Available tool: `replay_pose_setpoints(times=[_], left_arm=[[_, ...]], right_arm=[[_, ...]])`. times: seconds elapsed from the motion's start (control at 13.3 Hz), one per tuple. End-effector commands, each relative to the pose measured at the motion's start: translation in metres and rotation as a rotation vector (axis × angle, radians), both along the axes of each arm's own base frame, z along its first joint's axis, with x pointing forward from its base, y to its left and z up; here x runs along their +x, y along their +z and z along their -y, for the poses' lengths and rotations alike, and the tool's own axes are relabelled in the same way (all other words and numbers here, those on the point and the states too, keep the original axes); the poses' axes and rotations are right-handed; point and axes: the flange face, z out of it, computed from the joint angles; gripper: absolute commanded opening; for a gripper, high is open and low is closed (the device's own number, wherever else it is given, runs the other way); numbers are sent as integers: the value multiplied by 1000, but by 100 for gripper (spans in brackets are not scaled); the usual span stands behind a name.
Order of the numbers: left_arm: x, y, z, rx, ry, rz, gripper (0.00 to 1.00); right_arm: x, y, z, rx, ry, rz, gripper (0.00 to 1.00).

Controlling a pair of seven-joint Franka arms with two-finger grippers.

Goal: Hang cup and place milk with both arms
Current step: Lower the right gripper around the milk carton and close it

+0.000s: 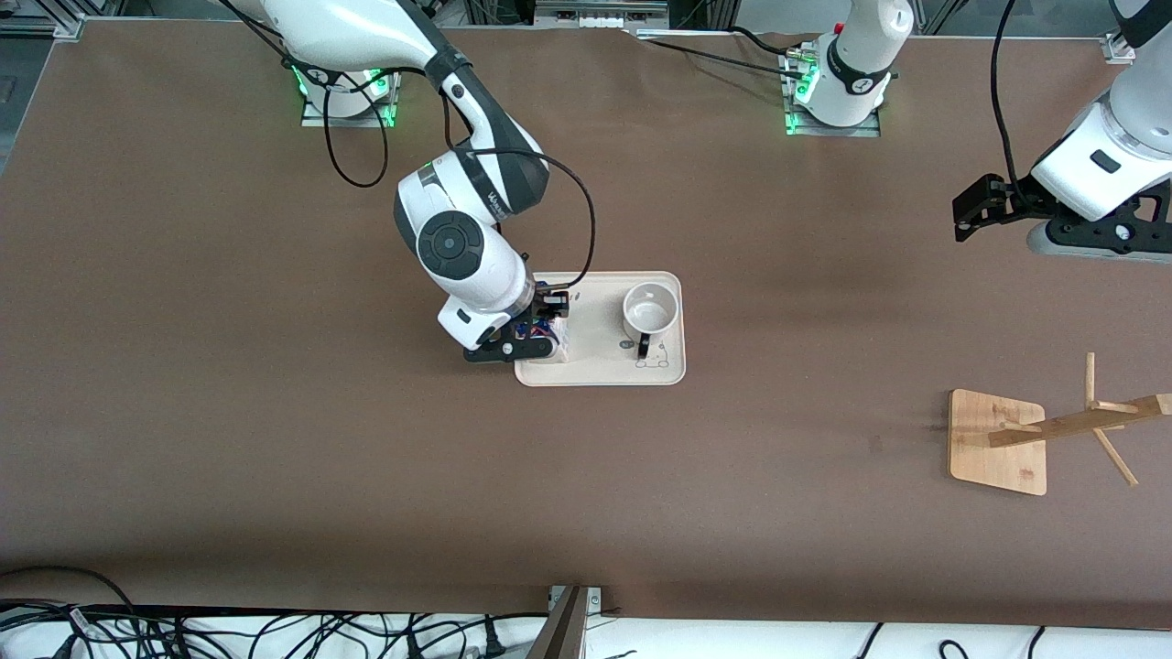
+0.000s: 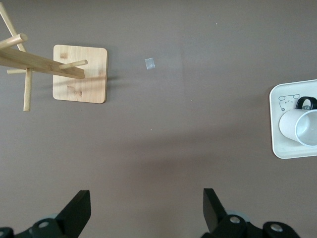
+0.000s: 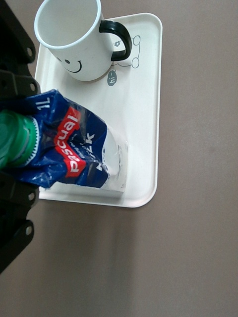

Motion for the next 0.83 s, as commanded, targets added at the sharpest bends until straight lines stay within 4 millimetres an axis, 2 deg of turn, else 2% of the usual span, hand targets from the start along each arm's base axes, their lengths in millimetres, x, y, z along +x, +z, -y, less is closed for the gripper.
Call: replay_pose_setpoints(times=[0.0,0.6,0.75], left_arm=[[4,6,6,-17,4,-5,100],[3,7,6,-17,4,-3,100],[3,6,6,-18,4,-5,100]], right_arm=[[0,4,2,-4,6,5,43],[-3,9,1,-14,2,-2,39],[-6,25,1,-15,-10,-10,39]])
